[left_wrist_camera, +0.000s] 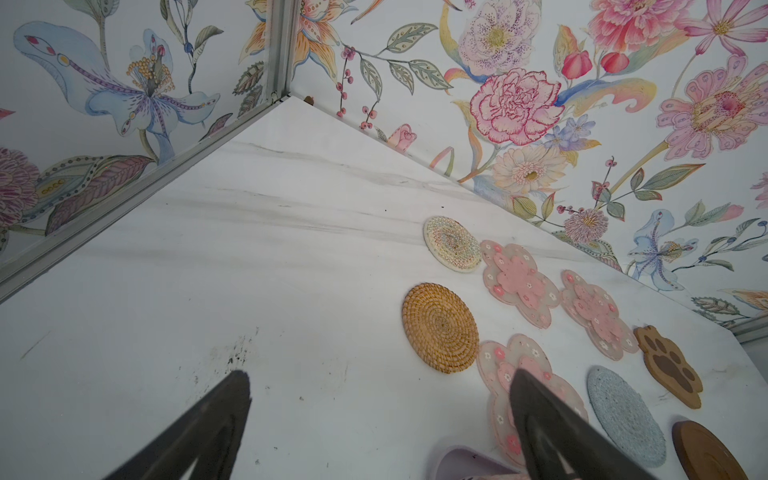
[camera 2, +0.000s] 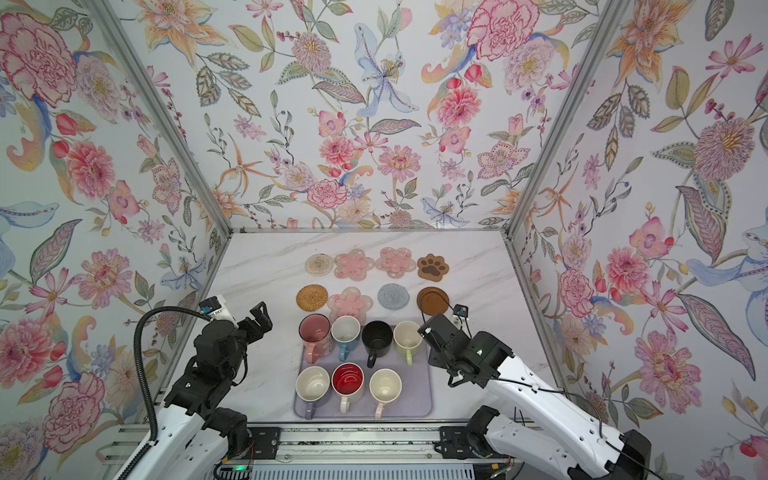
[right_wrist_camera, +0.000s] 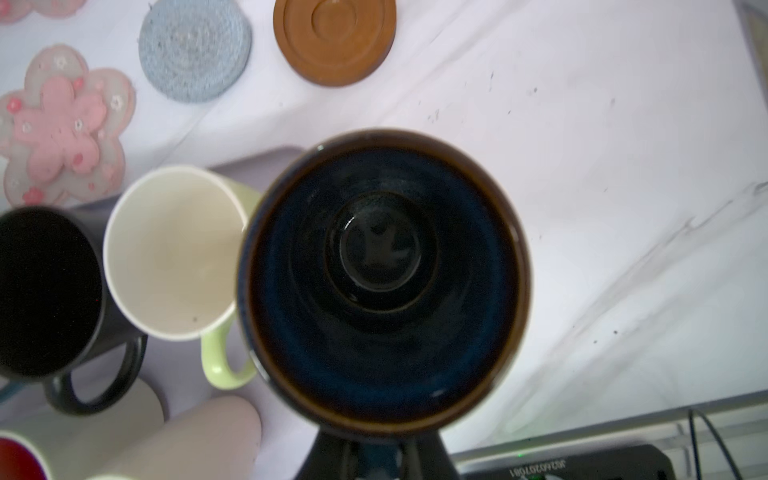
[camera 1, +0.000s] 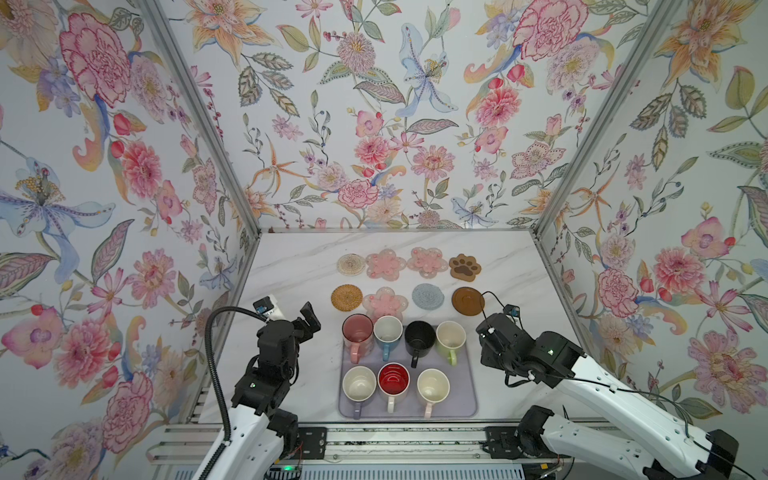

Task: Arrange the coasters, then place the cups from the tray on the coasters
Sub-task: 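Grasp the dark navy mug by its rim with the right gripper and lift, then carry the navy mug with the right gripper over the brown paw-print coaster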

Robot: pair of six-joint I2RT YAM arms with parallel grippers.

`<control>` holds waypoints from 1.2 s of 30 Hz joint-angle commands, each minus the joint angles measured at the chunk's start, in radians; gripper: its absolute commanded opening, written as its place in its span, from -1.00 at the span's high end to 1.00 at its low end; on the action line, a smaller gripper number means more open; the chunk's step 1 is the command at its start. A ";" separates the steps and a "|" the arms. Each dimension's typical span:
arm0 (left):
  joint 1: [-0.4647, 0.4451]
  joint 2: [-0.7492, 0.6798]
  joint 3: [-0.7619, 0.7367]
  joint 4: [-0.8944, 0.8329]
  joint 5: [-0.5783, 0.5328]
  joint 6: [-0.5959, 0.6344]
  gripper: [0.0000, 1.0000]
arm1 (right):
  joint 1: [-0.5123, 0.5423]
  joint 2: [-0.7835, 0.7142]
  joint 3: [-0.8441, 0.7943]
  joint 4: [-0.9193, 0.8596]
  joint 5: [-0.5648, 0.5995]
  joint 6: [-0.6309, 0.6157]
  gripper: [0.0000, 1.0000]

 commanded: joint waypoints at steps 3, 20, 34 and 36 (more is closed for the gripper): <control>0.011 -0.006 -0.009 -0.006 -0.003 0.028 -0.98 | -0.211 0.124 0.081 0.220 -0.076 -0.333 1.00; 0.022 -0.029 -0.005 -0.062 -0.005 0.034 -0.98 | -0.437 0.710 0.482 0.501 -0.203 -0.610 1.00; 0.023 -0.062 0.002 -0.120 -0.003 0.023 -0.98 | -0.471 0.961 0.712 0.507 -0.210 -0.680 1.00; 0.024 -0.064 0.002 -0.124 -0.005 0.022 -0.98 | -0.476 0.981 0.720 0.504 -0.211 -0.694 1.00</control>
